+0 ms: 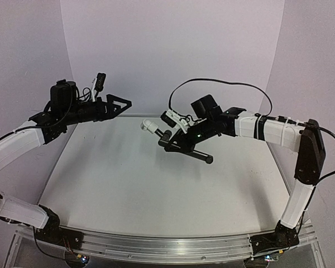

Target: Install the water faucets

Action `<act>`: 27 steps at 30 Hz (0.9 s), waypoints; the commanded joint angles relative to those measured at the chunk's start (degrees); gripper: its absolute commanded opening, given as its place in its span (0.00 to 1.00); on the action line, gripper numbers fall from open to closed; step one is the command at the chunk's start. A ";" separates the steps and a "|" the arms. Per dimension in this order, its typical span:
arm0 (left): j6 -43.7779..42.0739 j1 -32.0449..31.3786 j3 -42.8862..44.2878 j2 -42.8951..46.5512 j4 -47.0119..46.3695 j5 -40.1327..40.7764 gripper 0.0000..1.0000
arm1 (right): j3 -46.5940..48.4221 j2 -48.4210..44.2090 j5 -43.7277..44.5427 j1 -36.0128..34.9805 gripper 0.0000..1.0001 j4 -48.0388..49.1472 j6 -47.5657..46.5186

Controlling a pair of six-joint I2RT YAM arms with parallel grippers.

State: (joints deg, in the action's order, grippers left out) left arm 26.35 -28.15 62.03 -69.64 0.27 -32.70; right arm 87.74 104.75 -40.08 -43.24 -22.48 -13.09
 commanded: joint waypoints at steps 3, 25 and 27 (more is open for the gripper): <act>16.69 1.02 6.47 -6.09 11.73 9.16 0.94 | 2.59 -2.25 22.71 -2.73 0.00 2.18 -13.38; 49.16 -0.33 1.74 -17.73 3.90 -1.12 0.86 | 3.35 2.94 47.59 -12.64 0.00 8.05 -27.75; 48.78 -0.46 2.01 -17.98 5.31 0.23 0.87 | 3.48 3.02 47.77 -12.66 0.00 8.07 -27.77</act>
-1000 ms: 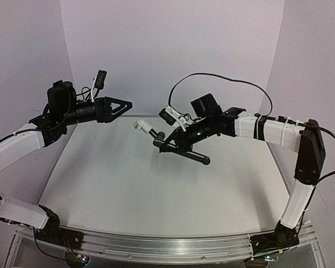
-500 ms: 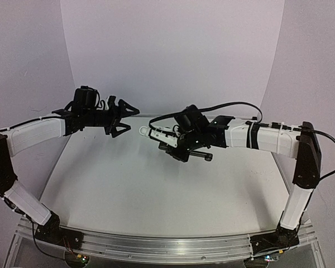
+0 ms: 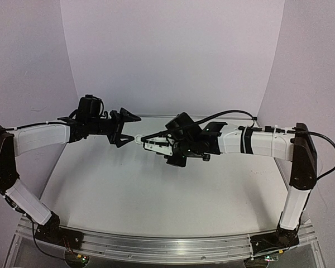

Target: Install the water faucets

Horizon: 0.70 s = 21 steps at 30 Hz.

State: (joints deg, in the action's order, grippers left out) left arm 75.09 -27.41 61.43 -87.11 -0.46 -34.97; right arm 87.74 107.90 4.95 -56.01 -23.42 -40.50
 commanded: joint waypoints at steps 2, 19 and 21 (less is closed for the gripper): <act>-0.83 -1.17 3.79 -0.85 8.81 3.99 0.88 | 3.33 -0.03 3.09 0.19 0.00 9.01 -0.38; 1.31 -3.33 3.67 -4.65 -1.33 -1.80 0.67 | 4.32 1.18 2.38 -0.30 0.00 9.16 1.52; 0.60 -3.38 3.42 -4.69 -2.10 -1.91 0.61 | 4.27 1.07 1.53 -0.32 0.00 9.14 2.46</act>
State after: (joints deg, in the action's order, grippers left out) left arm 75.74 -30.40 63.75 -92.20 3.56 -35.17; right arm 88.27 110.07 6.62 -56.03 -20.18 -40.23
